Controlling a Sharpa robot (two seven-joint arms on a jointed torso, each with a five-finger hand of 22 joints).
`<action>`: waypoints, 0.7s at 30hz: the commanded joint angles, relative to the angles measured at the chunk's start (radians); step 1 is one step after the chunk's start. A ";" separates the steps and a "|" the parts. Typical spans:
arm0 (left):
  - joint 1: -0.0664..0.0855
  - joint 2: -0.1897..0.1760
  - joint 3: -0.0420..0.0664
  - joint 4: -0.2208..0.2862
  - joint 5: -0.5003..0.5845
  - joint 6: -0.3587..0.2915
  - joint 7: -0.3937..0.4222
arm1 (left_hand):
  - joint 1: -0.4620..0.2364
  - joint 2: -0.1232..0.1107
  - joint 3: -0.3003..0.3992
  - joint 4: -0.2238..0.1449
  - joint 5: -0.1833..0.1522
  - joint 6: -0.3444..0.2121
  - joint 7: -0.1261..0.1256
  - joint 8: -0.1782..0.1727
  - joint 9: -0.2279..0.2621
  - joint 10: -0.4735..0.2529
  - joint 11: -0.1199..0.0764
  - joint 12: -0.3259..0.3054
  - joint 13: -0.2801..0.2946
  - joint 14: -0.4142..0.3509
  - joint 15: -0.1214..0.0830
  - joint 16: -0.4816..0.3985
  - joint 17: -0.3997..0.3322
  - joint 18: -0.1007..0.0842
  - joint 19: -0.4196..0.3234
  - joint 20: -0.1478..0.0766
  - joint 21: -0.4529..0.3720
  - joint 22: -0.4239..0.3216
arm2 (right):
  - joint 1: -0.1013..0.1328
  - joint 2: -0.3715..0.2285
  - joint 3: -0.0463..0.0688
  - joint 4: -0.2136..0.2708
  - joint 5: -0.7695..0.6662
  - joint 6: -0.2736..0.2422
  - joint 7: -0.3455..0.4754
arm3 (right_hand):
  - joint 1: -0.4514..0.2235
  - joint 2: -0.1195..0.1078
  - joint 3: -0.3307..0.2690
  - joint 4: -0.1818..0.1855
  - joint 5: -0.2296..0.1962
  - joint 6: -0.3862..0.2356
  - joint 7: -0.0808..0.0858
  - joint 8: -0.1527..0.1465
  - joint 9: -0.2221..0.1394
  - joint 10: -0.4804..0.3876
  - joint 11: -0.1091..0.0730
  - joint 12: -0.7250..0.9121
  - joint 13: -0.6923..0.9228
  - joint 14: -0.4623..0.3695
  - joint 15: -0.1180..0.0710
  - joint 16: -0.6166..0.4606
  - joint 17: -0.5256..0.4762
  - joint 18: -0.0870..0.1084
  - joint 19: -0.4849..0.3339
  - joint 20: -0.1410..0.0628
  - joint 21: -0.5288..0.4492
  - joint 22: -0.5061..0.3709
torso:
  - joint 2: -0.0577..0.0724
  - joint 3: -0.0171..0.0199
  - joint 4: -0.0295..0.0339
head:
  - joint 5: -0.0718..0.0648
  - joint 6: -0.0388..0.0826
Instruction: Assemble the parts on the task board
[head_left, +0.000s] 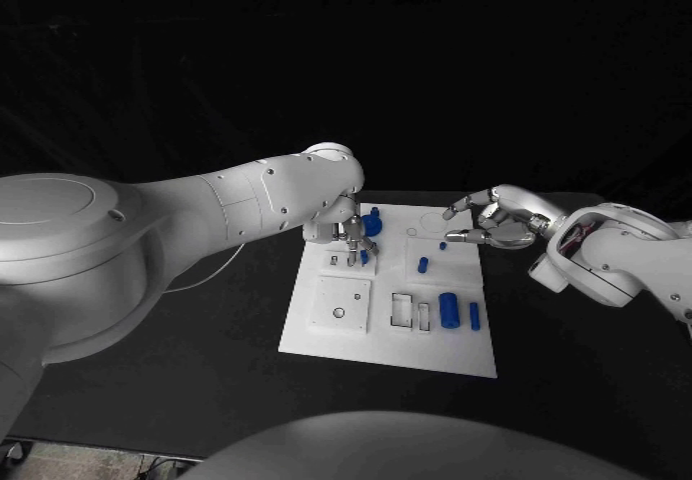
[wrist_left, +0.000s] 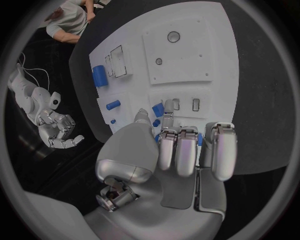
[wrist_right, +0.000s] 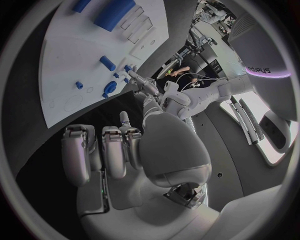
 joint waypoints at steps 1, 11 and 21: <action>-0.001 0.006 0.001 -0.008 -0.005 -0.009 -0.063 | 0.018 0.004 0.012 0.000 0.016 0.003 -0.001 -0.009 0.003 0.105 -0.005 -0.006 0.261 0.105 -0.009 0.002 0.263 -0.010 0.067 -0.005 -0.001 0.219 | -0.002 0.000 0.000 -0.001 -0.005 0.021 -0.004 | -0.002 0.004 -0.006 -0.002 0.004 0.009 0.001 0.001 -0.001 0.104 0.006 -0.001 0.262 0.104 0.008 0.003 0.263 -0.002 0.021 0.009 -0.007 0.226 | 0.000 0.0000 0.0002 | -0.002 0.000; -0.006 0.015 0.001 -0.035 0.003 -0.013 -0.057 | 0.022 0.001 0.018 0.000 0.022 0.003 0.000 -0.013 0.006 0.105 -0.005 -0.006 0.261 0.105 -0.009 0.002 0.263 -0.009 0.064 -0.005 -0.003 0.215 | -0.004 0.000 0.000 0.000 -0.004 0.026 -0.007 | 0.000 0.010 -0.005 -0.003 0.010 0.010 0.002 0.000 -0.004 0.104 0.007 -0.001 0.262 0.104 0.009 0.003 0.263 -0.001 0.019 0.010 -0.009 0.225 | -0.001 0.0003 0.0006 | -0.005 0.000; -0.010 0.026 0.002 -0.048 0.036 -0.022 -0.028 | 0.023 -0.002 0.020 0.002 0.021 0.001 0.001 -0.016 0.007 0.105 -0.004 -0.006 0.261 0.105 -0.009 0.002 0.263 -0.007 0.060 -0.005 -0.005 0.210 | -0.005 -0.001 0.000 0.005 -0.004 0.032 -0.012 | 0.003 0.013 -0.005 -0.005 0.016 0.011 0.002 0.000 -0.006 0.104 0.008 -0.001 0.262 0.104 0.009 0.003 0.263 -0.001 0.018 0.011 -0.009 0.225 | 0.000 -0.0002 0.0004 | -0.005 0.000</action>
